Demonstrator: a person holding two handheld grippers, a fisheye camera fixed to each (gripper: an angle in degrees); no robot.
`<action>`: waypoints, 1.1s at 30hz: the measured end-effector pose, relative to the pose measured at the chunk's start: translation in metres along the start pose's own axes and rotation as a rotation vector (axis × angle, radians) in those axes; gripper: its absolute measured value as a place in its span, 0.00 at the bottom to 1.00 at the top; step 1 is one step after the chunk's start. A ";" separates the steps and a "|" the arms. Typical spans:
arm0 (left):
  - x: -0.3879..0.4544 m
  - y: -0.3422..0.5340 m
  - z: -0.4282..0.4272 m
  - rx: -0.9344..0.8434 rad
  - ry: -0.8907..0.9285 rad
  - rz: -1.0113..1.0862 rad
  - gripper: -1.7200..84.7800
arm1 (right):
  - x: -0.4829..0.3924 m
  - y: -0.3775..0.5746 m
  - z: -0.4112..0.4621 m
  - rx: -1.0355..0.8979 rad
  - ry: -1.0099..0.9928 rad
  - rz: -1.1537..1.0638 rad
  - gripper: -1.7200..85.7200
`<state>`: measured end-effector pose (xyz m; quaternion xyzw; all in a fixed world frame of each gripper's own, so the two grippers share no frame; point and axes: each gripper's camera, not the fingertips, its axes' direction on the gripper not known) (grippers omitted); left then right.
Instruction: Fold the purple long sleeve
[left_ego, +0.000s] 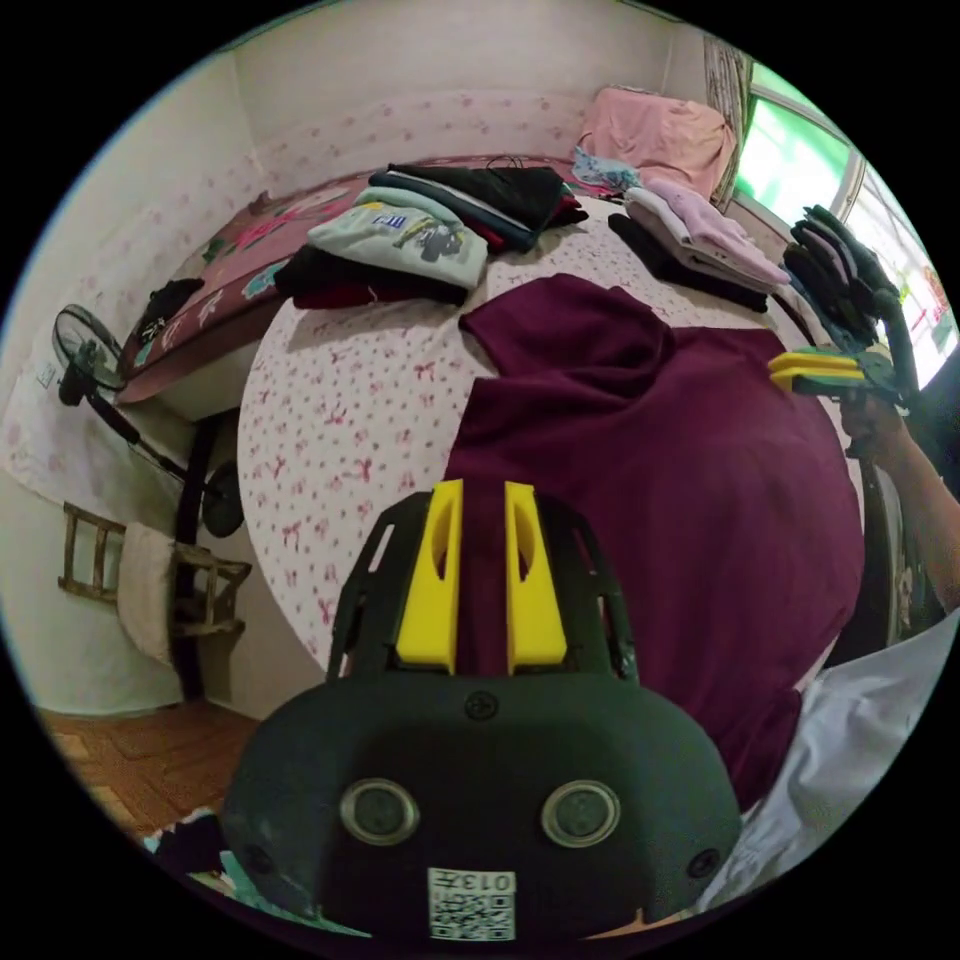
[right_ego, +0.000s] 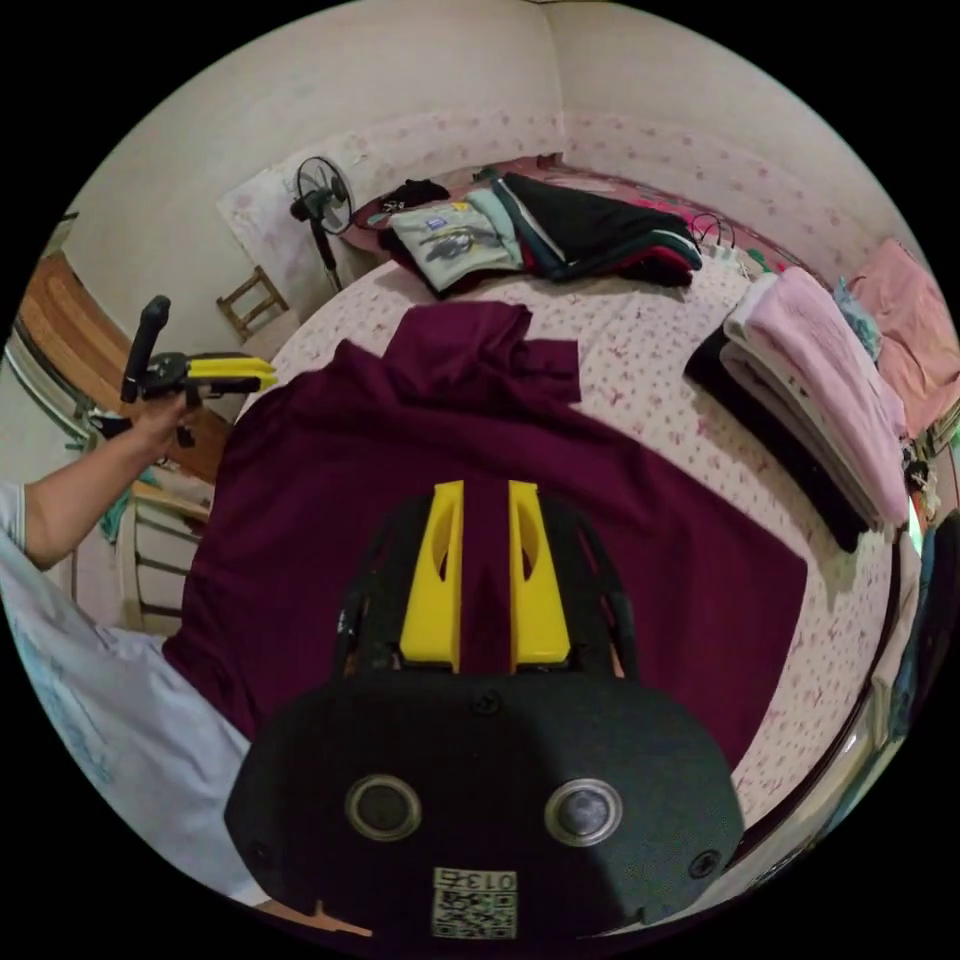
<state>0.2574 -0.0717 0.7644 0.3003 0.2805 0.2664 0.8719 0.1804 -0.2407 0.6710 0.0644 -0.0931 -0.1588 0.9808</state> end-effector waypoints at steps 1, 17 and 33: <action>0.001 -0.021 0.011 0.005 -0.005 0.012 0.12 | 0.012 -0.029 0.003 0.008 -0.009 0.001 0.11; 0.002 -0.101 0.124 -0.120 0.138 0.103 0.07 | 0.102 -0.313 0.112 -0.221 -0.075 -0.067 0.15; 0.007 -0.107 0.133 -0.037 0.127 0.072 0.04 | 0.082 -0.394 0.142 -0.259 -0.089 -0.284 0.10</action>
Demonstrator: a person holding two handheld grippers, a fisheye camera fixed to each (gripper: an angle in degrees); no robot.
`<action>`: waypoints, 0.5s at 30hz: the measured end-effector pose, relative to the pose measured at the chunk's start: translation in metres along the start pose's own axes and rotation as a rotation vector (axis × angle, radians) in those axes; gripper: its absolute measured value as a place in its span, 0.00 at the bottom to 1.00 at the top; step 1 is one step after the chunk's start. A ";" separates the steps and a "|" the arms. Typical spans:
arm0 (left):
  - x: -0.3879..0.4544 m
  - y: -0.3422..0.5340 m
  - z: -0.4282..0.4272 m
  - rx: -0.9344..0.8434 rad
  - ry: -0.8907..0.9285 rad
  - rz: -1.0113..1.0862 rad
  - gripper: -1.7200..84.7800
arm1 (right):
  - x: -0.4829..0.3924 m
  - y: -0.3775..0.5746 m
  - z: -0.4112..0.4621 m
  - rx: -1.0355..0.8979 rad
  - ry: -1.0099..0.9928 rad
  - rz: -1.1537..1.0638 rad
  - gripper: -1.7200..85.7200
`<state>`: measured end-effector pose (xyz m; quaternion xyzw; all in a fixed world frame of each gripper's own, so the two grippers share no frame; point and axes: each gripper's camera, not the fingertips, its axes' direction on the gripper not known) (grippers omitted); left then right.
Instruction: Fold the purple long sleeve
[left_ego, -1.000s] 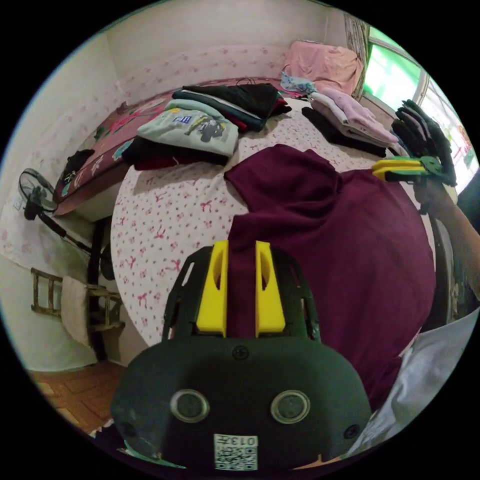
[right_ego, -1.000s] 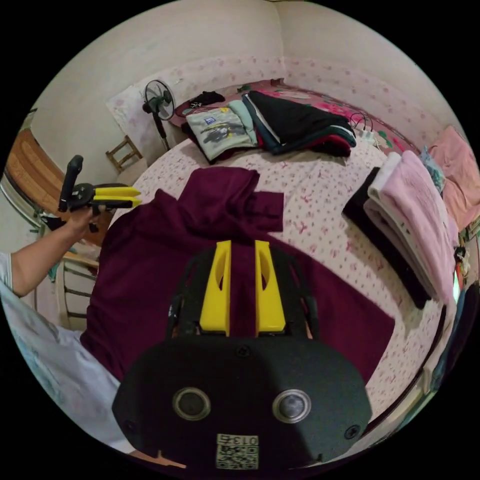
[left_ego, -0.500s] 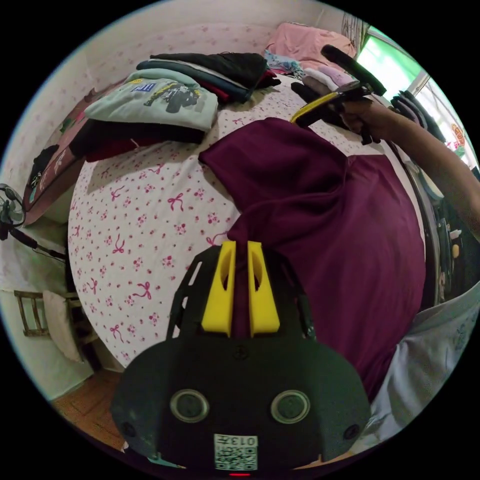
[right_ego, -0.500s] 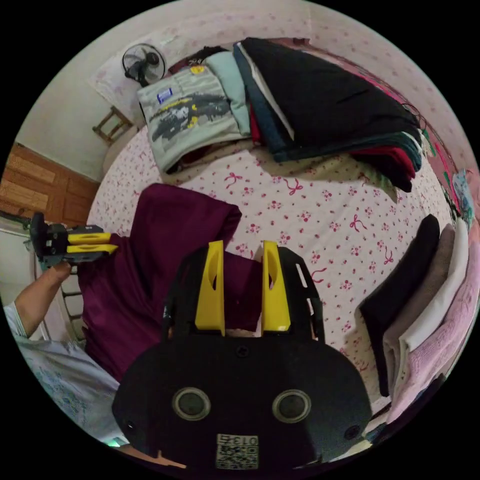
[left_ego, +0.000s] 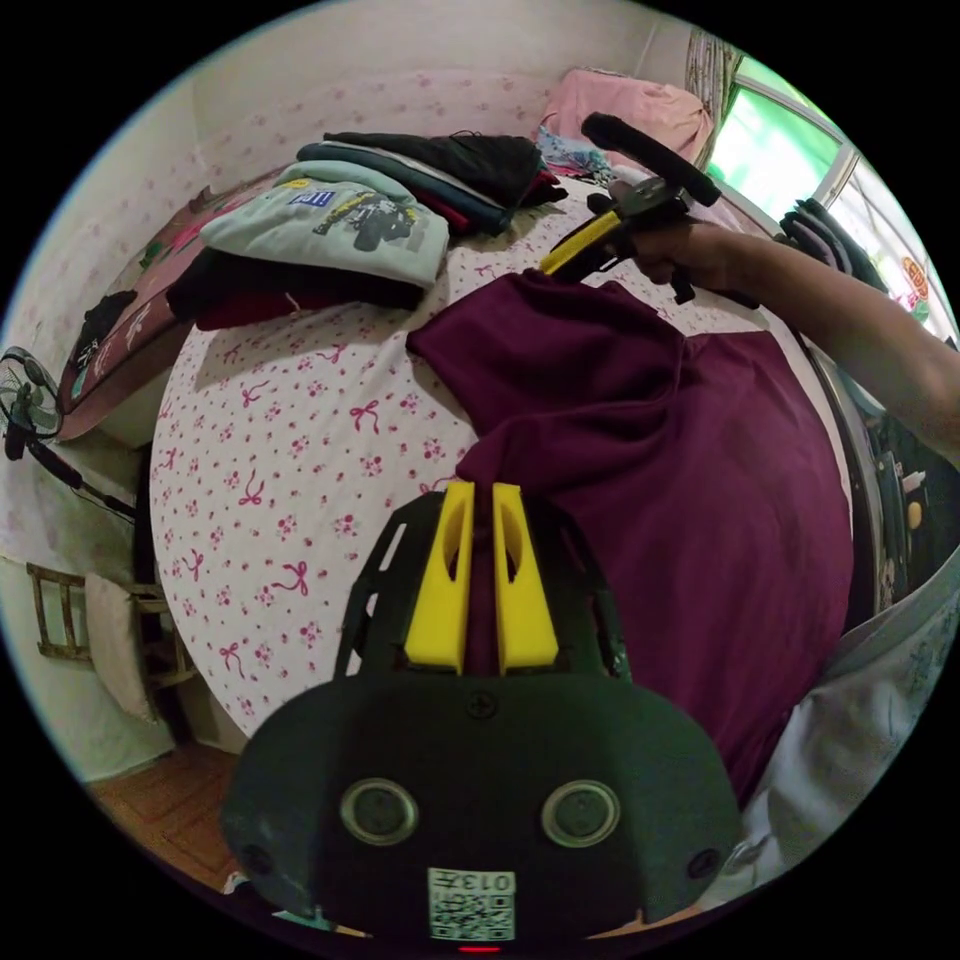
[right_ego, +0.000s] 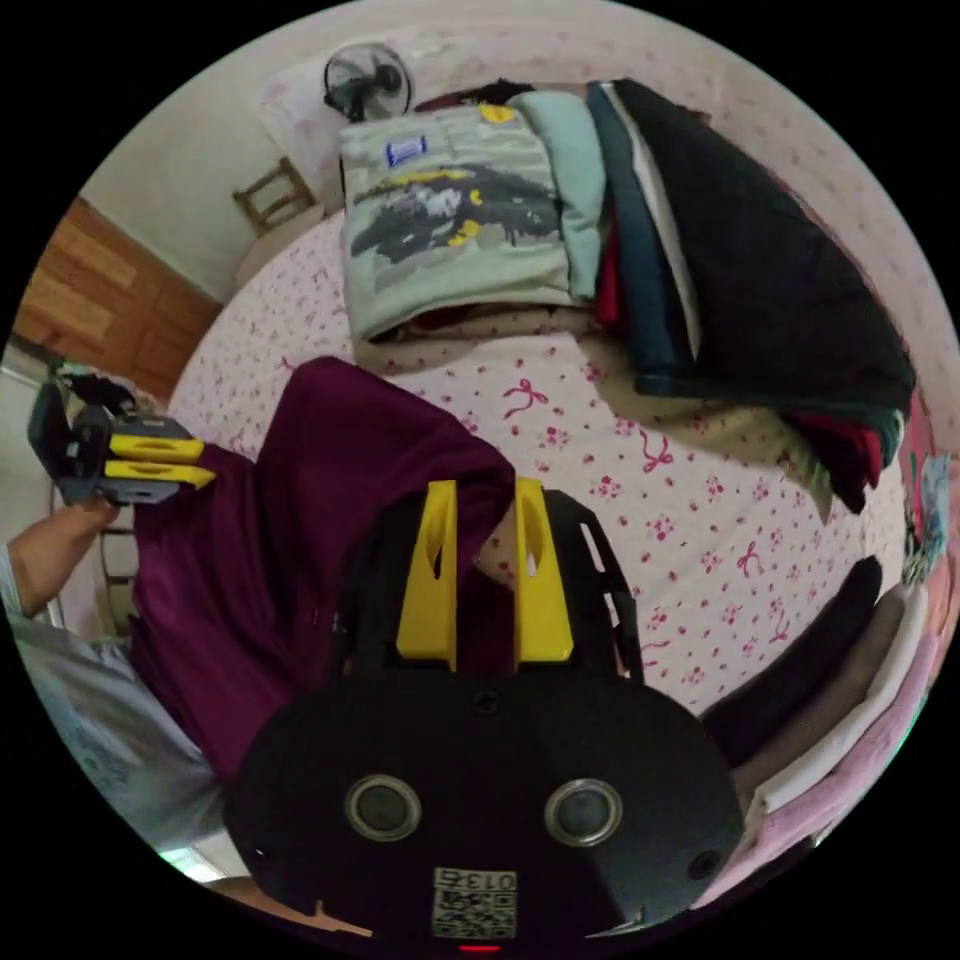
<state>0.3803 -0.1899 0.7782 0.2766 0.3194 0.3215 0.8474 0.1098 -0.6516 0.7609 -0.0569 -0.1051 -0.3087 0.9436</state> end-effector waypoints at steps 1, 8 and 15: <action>0.001 -0.001 0.002 0.000 -0.002 -0.006 0.04 | -0.008 -0.003 0.002 0.003 0.059 -0.052 0.08; 0.009 0.006 -0.015 0.078 -0.066 -0.009 0.04 | -0.031 -0.009 -0.084 0.212 0.333 -0.277 0.05; 0.017 -0.002 0.002 0.096 -0.170 -0.038 0.04 | -0.018 -0.007 -0.108 0.319 0.666 -0.320 0.05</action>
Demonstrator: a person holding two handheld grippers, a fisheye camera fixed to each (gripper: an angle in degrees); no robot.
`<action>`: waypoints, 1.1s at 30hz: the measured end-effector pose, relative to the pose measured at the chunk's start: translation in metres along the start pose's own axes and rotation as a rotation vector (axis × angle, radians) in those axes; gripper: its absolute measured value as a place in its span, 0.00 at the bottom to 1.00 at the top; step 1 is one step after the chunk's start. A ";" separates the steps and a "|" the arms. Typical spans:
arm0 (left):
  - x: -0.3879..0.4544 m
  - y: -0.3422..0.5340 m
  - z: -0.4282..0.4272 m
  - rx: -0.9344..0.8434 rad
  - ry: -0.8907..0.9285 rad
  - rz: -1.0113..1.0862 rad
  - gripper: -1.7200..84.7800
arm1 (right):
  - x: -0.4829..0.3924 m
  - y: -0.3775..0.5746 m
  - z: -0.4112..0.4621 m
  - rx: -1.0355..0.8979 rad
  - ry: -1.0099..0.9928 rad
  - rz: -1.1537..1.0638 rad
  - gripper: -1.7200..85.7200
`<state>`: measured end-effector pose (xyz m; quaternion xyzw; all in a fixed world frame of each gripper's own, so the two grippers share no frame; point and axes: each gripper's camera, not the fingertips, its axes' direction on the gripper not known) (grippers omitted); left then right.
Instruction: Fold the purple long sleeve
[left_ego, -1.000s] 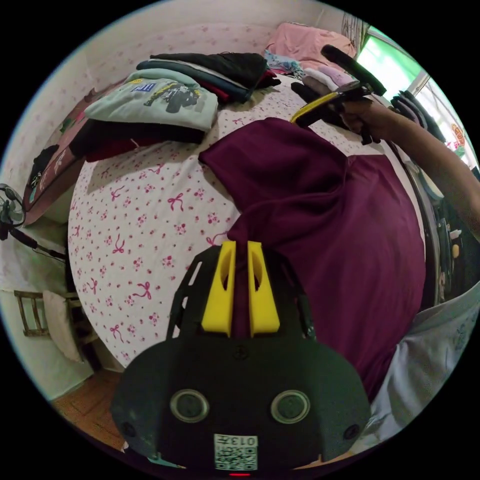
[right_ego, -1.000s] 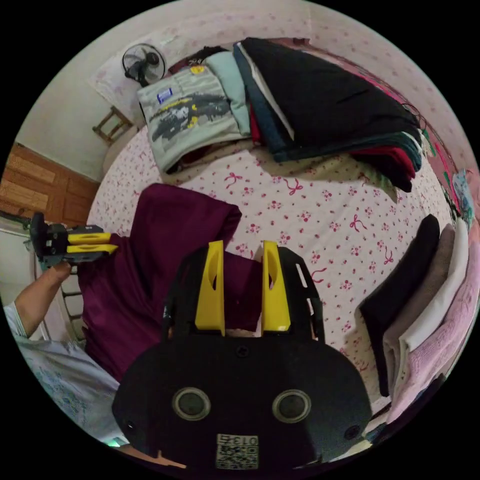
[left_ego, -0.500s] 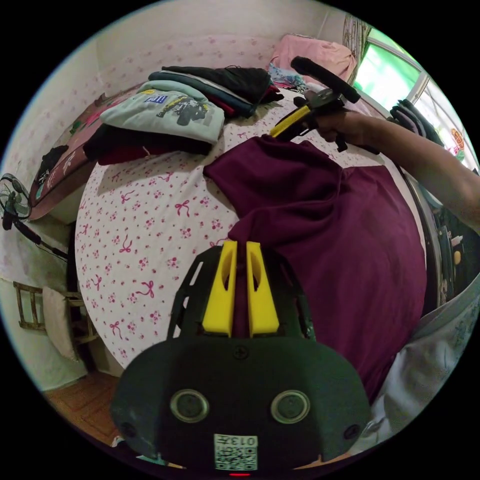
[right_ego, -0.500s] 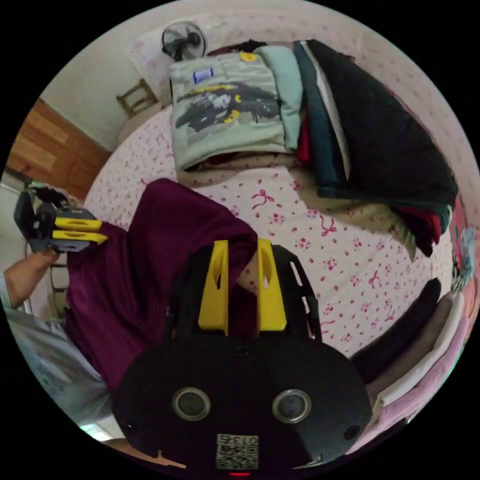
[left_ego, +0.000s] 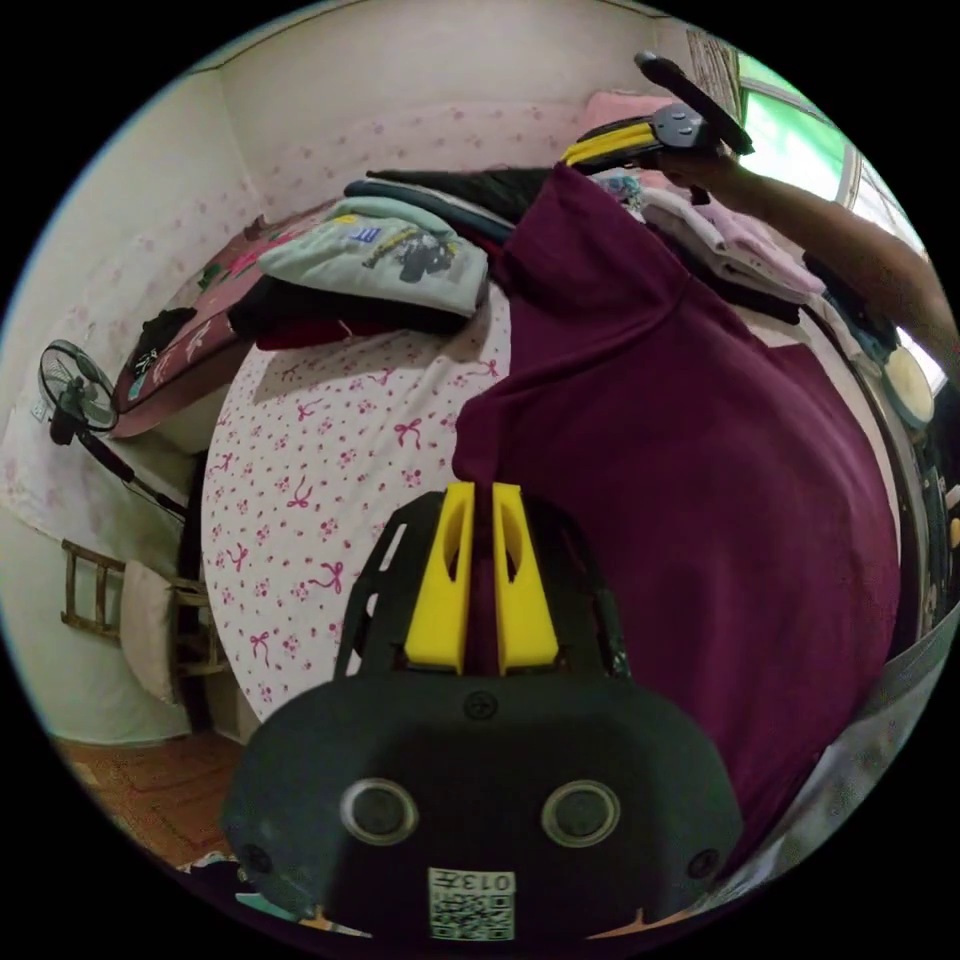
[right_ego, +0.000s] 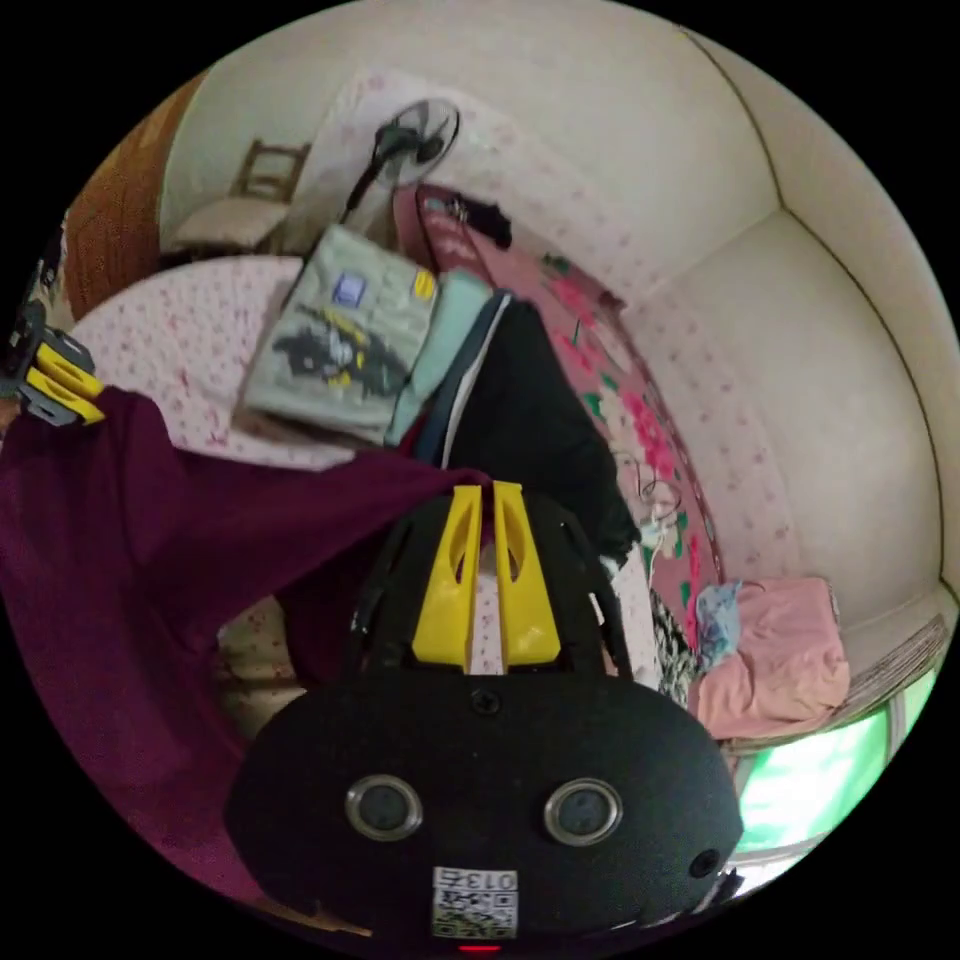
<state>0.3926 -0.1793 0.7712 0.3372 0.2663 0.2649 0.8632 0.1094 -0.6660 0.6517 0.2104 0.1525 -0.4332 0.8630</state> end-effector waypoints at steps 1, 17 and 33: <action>0.003 -0.002 0.016 -0.055 -0.007 0.007 0.05 | -0.008 0.004 0.021 -0.111 0.006 -0.020 0.05; -0.010 -0.010 -0.004 0.037 0.136 -0.052 0.03 | 0.003 0.130 0.009 -0.303 -0.545 0.262 0.11; -0.023 -0.035 0.004 0.062 0.127 -0.075 0.05 | 0.019 0.240 -0.062 -0.237 -0.242 0.364 0.08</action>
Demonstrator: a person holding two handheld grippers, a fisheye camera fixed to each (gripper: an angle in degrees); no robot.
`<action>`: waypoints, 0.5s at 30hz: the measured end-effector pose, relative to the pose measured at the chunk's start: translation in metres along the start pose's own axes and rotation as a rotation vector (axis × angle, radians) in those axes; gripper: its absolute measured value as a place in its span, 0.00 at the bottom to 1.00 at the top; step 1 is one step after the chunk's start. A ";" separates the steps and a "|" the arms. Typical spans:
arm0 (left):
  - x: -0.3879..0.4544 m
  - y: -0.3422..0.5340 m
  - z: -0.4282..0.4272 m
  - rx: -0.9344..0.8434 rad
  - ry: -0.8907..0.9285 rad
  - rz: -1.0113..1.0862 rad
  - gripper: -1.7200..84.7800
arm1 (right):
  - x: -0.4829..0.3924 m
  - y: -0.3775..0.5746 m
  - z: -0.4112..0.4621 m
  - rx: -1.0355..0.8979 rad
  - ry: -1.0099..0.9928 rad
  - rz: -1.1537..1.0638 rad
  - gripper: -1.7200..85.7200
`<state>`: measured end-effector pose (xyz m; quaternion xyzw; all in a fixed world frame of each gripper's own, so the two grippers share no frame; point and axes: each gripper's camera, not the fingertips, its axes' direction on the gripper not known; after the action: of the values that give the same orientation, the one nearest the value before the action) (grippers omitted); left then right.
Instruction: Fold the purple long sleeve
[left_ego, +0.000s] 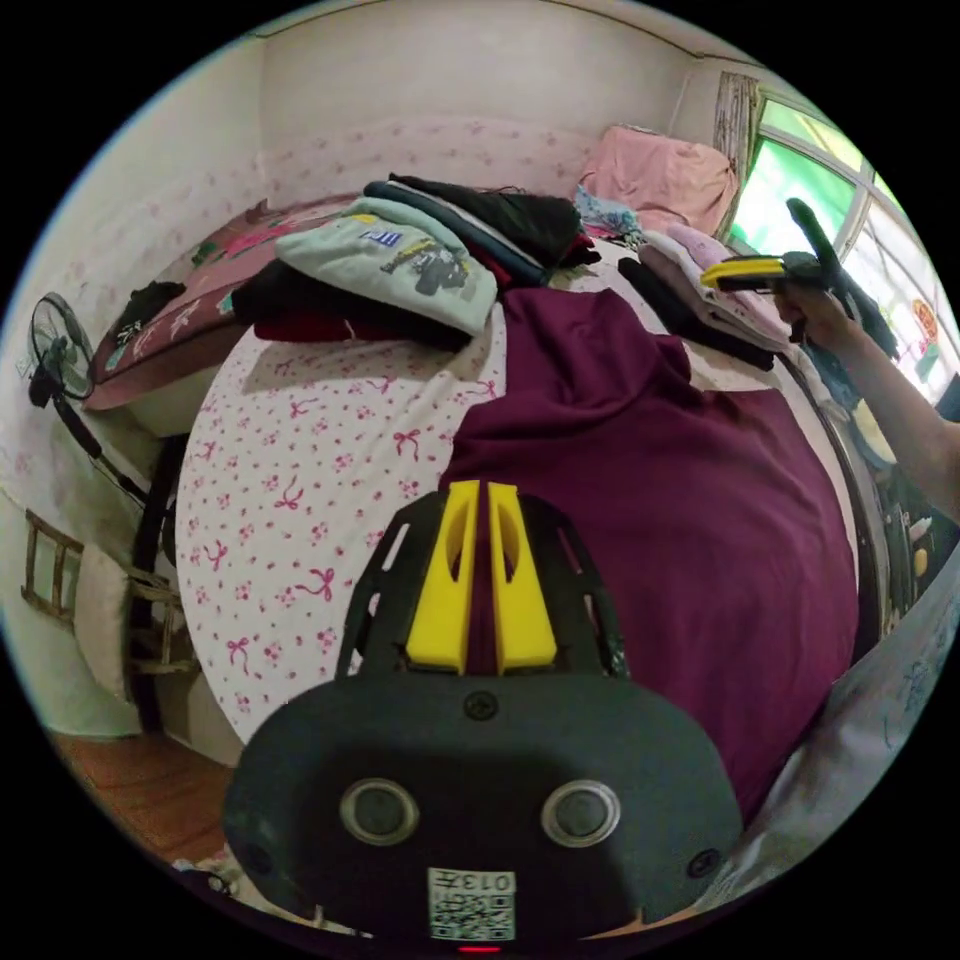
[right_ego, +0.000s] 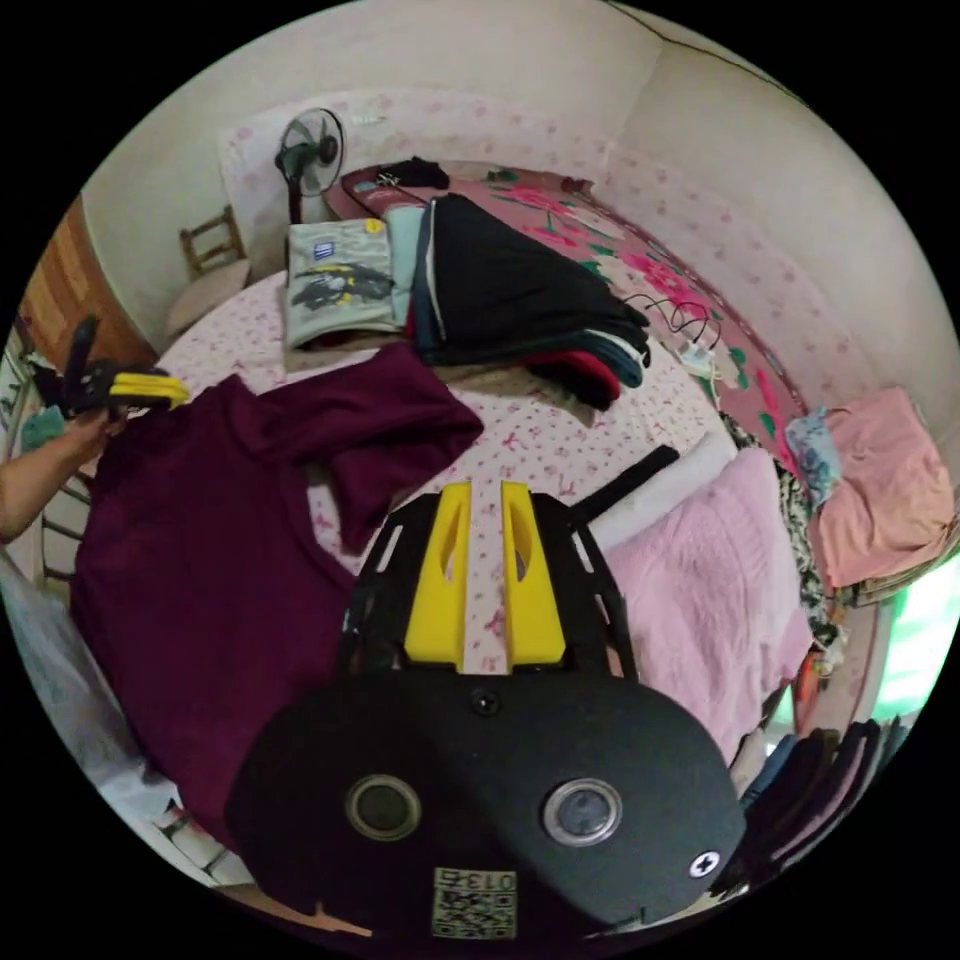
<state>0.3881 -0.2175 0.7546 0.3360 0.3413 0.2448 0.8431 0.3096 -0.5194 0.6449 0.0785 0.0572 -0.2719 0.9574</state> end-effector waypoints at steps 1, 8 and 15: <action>0.004 -0.009 0.000 0.006 0.013 0.036 0.06 | -0.001 0.028 -0.005 0.016 -0.046 0.004 0.09; 0.086 -0.078 0.041 -0.024 0.102 0.376 0.10 | -0.002 0.189 0.009 -0.185 0.014 0.192 0.13; 0.114 -0.121 0.091 -0.081 0.036 0.406 0.09 | 0.036 0.298 0.006 -0.208 0.235 0.538 0.15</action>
<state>0.5516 -0.2600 0.6680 0.3593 0.2714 0.4292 0.7830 0.4987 -0.2890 0.6810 0.0234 0.1724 0.0094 0.9847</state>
